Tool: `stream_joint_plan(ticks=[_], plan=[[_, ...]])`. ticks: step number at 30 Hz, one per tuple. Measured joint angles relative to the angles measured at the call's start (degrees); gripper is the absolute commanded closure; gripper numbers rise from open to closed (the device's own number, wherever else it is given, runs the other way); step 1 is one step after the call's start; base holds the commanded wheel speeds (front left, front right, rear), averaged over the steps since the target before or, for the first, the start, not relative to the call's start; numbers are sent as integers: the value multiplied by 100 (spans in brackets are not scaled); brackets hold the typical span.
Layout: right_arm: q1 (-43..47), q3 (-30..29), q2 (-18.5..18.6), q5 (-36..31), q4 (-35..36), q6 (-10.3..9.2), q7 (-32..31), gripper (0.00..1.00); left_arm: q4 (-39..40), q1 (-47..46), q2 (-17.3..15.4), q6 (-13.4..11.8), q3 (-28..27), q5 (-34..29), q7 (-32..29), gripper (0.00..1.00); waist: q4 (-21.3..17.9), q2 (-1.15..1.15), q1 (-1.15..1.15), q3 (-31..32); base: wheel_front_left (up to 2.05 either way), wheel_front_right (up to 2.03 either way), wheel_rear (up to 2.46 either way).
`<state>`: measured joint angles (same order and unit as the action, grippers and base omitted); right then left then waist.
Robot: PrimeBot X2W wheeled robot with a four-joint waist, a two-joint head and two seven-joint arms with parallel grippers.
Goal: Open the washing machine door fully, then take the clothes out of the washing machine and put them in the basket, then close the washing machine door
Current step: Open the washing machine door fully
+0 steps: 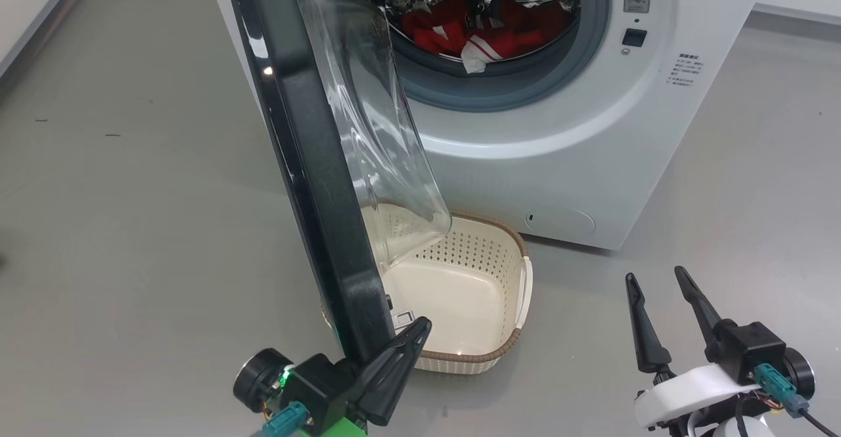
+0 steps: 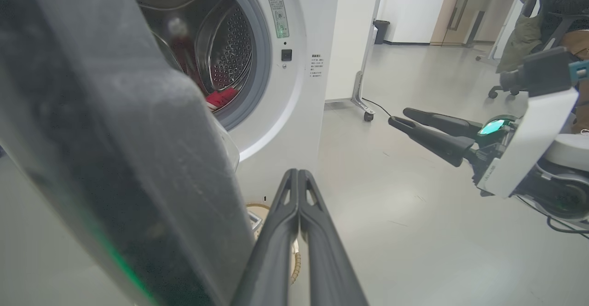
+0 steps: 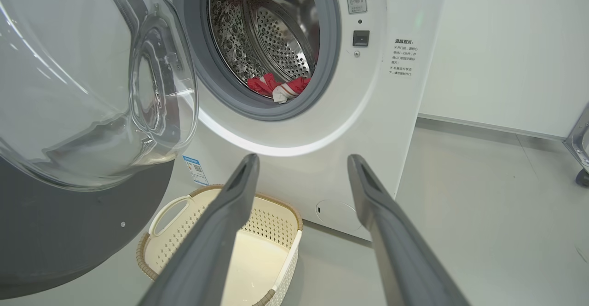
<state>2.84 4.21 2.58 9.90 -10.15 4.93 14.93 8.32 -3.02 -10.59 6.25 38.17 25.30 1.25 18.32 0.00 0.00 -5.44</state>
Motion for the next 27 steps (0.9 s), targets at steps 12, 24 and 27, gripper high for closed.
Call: stream_joint_plan(ticks=[12, 24, 27], plan=[[-1, -131, -8, -42, 1, 4, 0, 0, -134, 1, 32, -105, -74, 30, 11, 100, 203, 0, 0, -24, 0, 0, 0], [-2, -221, -9, -92, 9, 5, 0, 0, -224, 1, 138, -193, -105, 40, 135, 100, 550, 0, 0, -86, 0, 0, 0], [-2, -233, -9, -96, 9, 5, 0, 0, -238, 4, 163, -240, -115, 40, 143, 100, 648, 0, 0, -100, 0, 0, 0]])
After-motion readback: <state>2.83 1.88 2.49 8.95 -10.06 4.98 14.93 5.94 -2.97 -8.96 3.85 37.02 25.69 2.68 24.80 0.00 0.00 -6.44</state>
